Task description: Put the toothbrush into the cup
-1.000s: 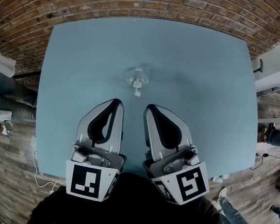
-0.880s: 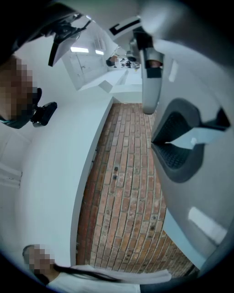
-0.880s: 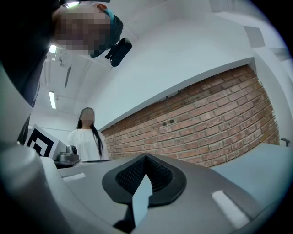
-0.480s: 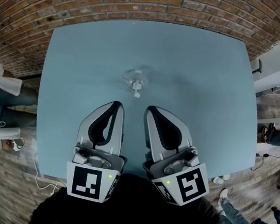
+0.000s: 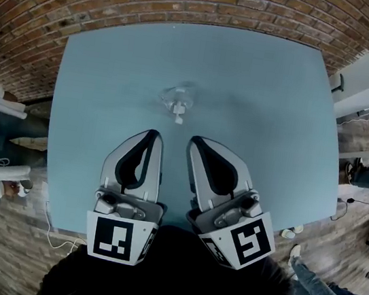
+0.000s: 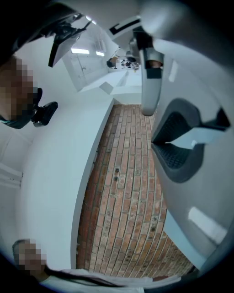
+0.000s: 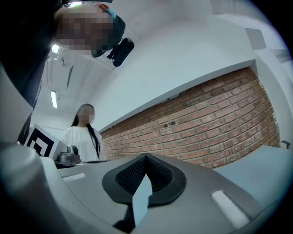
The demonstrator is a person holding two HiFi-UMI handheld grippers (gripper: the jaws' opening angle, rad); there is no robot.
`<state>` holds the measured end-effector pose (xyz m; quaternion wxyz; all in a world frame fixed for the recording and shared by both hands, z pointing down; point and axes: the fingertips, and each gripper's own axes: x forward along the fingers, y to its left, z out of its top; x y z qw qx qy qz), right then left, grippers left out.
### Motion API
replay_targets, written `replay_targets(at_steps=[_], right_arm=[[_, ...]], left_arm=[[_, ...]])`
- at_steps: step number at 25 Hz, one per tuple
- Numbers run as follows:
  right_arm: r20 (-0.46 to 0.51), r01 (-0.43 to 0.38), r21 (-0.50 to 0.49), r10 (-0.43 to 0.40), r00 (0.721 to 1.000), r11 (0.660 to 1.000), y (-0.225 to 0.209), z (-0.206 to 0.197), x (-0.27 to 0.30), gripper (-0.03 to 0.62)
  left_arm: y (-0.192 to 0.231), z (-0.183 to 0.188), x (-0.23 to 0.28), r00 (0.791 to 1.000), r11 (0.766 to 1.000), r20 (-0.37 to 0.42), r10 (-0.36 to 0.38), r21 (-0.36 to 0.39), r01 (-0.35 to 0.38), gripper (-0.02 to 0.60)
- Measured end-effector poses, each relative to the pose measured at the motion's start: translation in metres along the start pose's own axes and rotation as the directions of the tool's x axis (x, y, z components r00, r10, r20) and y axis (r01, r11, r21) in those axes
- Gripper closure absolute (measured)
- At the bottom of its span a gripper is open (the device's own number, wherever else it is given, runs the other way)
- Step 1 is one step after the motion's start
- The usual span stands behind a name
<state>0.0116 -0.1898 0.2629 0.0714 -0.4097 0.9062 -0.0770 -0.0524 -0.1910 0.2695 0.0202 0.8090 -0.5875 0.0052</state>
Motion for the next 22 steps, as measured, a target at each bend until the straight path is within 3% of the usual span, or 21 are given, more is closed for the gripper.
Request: replay_targets(at_steps=[2,6,11,16,22], right_arm=[[0.0,0.003,0.006,-0.003,1.0,1.0,-0.001,0.0,-0.001,0.594],[-0.002,0.01,0.01,-0.01,1.0,1.0,-0.003,0.0,-0.002,0.594],[-0.004,0.005,0.004,-0.005,1.0,1.0,-0.002,0.0,-0.002,0.594],[0.001,0.007,0.004,-0.007,1.0,1.0,-0.001,0.001,-0.002,0.594],[-0.002,0.008,0.004,-0.008,1.0,1.0,-0.001,-0.001,-0.002,0.594]], left_arm=[[-0.002,-0.004,-0.001,1.0,1.0,-0.025,-0.006,-0.008,0.006,0.574],[-0.002,0.006,0.001,0.999,1.0,0.034,-0.006,0.009,0.005,0.574],[-0.002,-0.003,0.0,1.0,1.0,-0.022,-0.006,-0.007,0.006,0.574],[-0.001,0.0,0.0,1.0,1.0,-0.004,-0.005,0.001,0.005,0.574],[-0.002,-0.006,-0.003,0.999,1.0,-0.035,-0.014,-0.012,0.013,0.574]])
